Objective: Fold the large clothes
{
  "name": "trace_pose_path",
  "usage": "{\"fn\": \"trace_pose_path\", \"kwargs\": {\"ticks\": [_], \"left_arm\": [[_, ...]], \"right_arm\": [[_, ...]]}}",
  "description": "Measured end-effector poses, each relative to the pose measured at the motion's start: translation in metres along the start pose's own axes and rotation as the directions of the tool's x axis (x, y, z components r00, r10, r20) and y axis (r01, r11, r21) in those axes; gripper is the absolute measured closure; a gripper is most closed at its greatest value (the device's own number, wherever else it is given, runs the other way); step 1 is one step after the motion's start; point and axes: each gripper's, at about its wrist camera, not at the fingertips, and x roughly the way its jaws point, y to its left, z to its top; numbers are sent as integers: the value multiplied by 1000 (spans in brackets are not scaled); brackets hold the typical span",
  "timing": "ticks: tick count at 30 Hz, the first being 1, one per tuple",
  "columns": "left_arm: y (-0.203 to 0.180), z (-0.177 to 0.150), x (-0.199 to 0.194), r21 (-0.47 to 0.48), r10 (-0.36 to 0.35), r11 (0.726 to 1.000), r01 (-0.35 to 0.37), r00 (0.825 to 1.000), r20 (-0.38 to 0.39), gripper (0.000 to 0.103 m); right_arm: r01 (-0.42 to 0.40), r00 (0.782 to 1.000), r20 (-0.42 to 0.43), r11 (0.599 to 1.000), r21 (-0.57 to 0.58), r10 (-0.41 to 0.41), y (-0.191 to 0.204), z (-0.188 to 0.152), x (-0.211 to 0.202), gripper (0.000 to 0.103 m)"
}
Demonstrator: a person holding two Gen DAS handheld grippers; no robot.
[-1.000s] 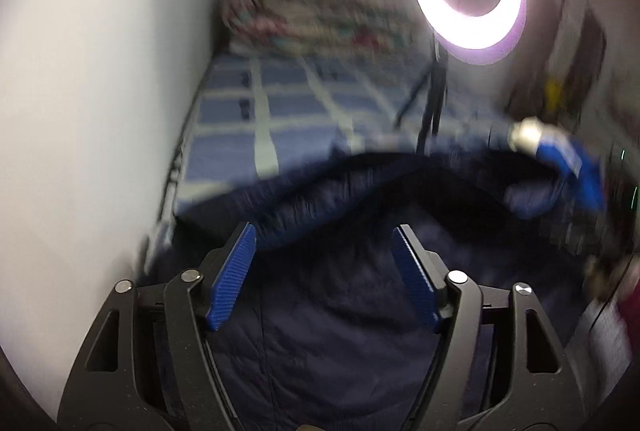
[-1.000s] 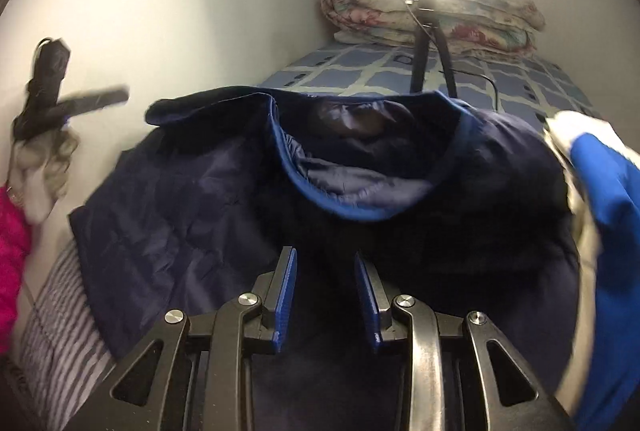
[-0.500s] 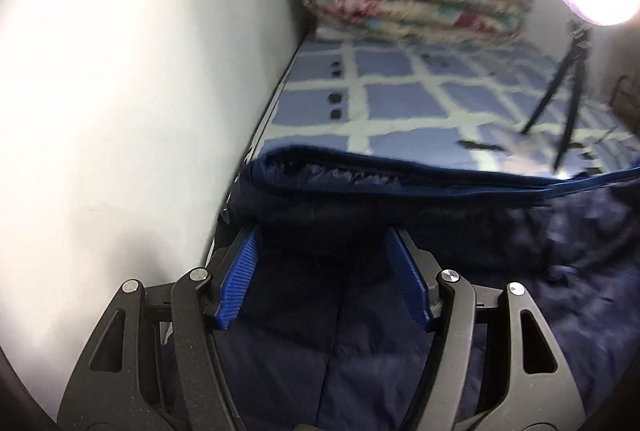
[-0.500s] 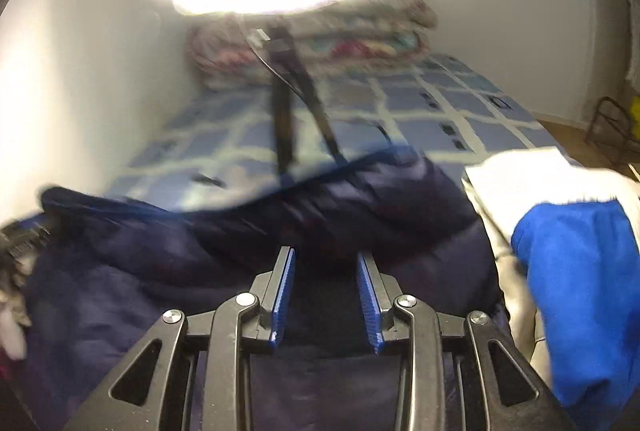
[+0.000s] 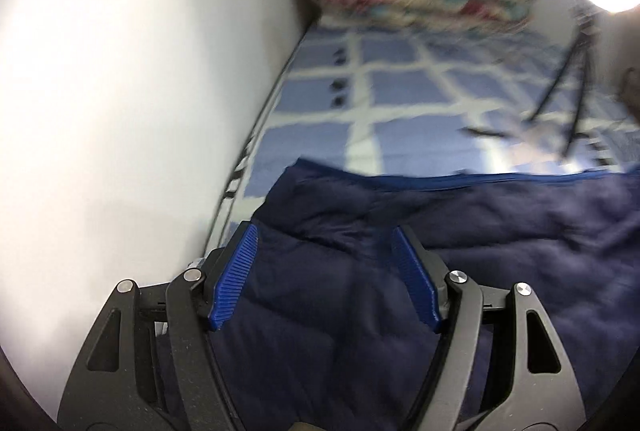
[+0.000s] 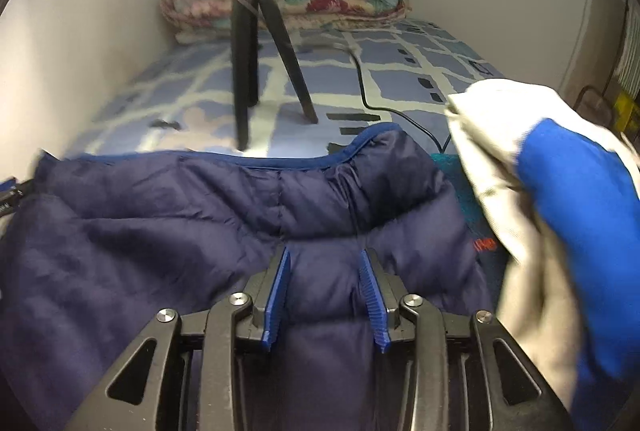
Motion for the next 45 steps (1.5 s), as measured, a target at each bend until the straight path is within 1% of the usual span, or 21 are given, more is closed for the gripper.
{"fn": "trace_pose_path", "kwargs": {"ticks": [2,4,6,9,11,13,16,18,19,21,24,26,30,32,35,38,40,42,43,44,45], "left_arm": [[-7,-6,-28,8,-100,995,100,995,21,30],[-20,-12,-46,35,-176,984,175,984,23,30],[-42,-24,-63,106,-214,972,209,976,30,30],[-76,-35,-70,173,-243,957,234,970,28,30],[-95,-40,-63,172,-247,955,241,969,12,30],[-109,-45,-52,172,-240,956,239,971,-14,30],[-127,-58,-22,215,-181,958,190,982,-60,30],[-135,-70,1,234,-148,957,174,981,-123,30],[-135,-72,0,235,-143,958,167,983,-115,30],[-134,-70,-11,229,-133,962,150,987,-89,30],[-123,-67,-48,186,-184,964,190,982,-51,30],[-122,-73,-77,194,-238,951,239,971,-33,30],[-124,-101,-127,224,-317,923,313,948,-18,30],[-130,-119,-139,244,-335,911,333,942,-33,30],[-141,-141,-147,255,-338,906,338,940,-46,30],[-152,-161,-143,280,-305,909,308,951,-55,30],[-156,-169,-131,266,-295,914,308,952,-86,30],[-159,-176,-122,263,-281,917,299,954,-105,30],[-160,-179,-120,263,-276,919,294,955,-106,30],[-161,-181,-120,261,-272,921,290,957,-101,30],[-161,-182,-121,263,-269,922,285,958,-97,30]], "right_arm": [[-67,998,7,998,17,66,-4,-17,-26,52],[-97,995,-1,995,11,97,-8,-44,-54,49],[-104,995,0,995,-5,104,-10,-72,-79,49],[-89,996,8,996,13,88,-18,-112,-111,42],[-66,998,2,996,62,66,-28,-136,-127,35],[-47,998,-26,992,115,50,-38,-151,-130,35],[4,998,-60,989,148,5,-49,-163,-133,35],[48,997,-63,986,158,-38,-53,-169,-137,28],[51,997,-64,983,177,-40,-57,-173,-140,24],[32,997,-72,976,216,-17,-65,-179,-144,24],[10,999,-51,964,266,3,-79,-184,-155,23],[-20,999,-41,950,311,34,-91,-188,-156,17],[-82,992,-50,893,442,116,-117,-196,-141,17],[-122,985,-46,859,497,166,-125,-198,-133,17],[-185,971,-24,816,548,236,-132,-203,-124,16],[-214,964,-18,814,541,266,-128,-203,-121,16],[-229,959,-14,801,553,283,-125,-203,-119,16],[-257,949,-3,779,572,316,-118,-201,-114,22],[-280,939,-3,770,573,344,-111,-198,-111,33],[-296,931,-7,767,569,365,-105,-197,-107,50],[-307,925,-17,770,560,381,-97,-194,-105,57]]}}
